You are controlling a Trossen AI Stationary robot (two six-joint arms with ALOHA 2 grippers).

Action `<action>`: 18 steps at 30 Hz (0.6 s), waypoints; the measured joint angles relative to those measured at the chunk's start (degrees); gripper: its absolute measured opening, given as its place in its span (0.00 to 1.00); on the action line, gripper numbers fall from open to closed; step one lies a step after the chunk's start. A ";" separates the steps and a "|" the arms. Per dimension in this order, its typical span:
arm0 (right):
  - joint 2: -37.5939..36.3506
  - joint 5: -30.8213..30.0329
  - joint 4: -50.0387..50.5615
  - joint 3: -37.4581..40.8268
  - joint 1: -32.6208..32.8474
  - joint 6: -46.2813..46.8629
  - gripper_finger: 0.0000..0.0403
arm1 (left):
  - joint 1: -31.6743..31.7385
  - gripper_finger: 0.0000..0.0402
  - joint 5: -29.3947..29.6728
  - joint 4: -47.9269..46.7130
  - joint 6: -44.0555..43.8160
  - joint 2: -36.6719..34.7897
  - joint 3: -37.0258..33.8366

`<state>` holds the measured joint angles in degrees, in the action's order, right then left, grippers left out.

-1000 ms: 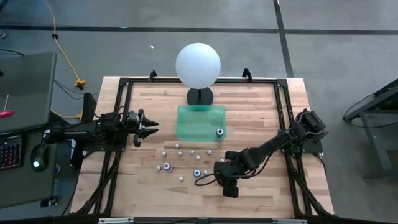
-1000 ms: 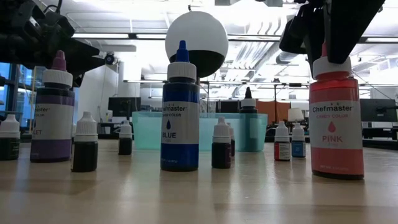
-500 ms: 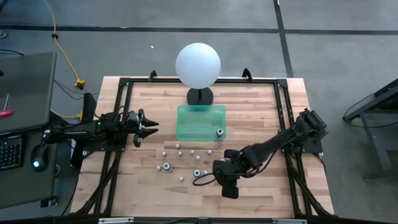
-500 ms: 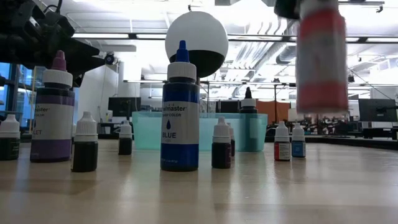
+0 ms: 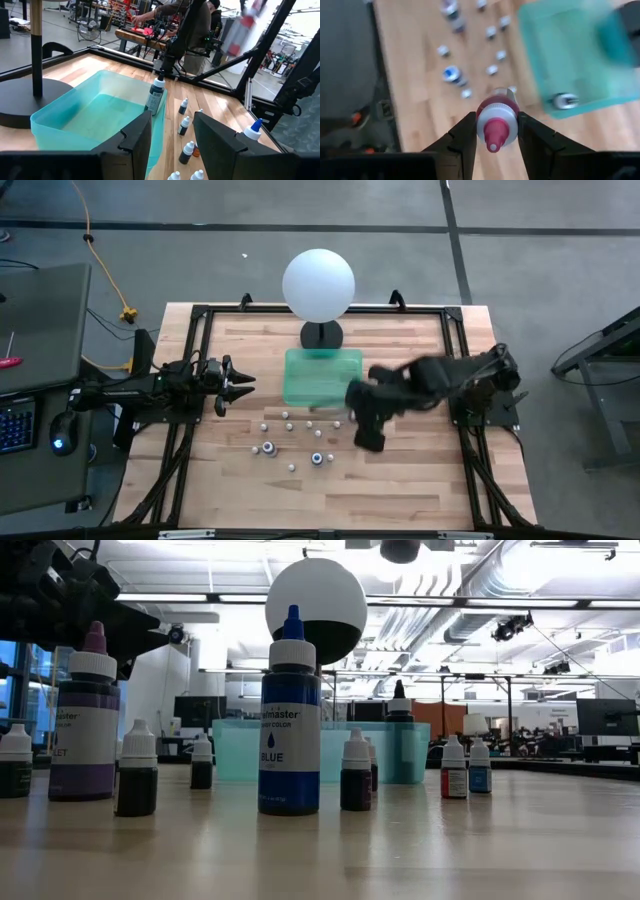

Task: Pick & Place food coloring
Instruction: Put the large pink food coloring bottle into the bin

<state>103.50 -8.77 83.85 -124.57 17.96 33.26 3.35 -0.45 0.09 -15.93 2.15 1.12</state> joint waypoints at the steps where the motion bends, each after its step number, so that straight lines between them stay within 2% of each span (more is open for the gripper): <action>1: 0.00 -0.35 1.09 -1.18 -1.35 -0.63 0.29 | -0.01 0.37 0.00 0.00 0.00 0.00 0.01; 5: 0.00 -2.02 3.17 -4.23 -6.66 -3.95 0.29 | 0.01 0.37 0.00 0.00 0.00 0.00 0.00; 9: 0.00 -0.64 3.30 -3.98 -12.50 -8.30 0.29 | 0.01 0.37 0.00 0.00 0.00 0.00 0.00; 18: 0.00 2.66 2.26 5.25 -24.06 -11.82 0.29 | 0.01 0.37 0.00 0.00 0.00 0.00 0.00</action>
<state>103.50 -6.11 86.11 -119.32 -6.10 21.43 3.36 -0.45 0.10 -15.92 2.15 1.12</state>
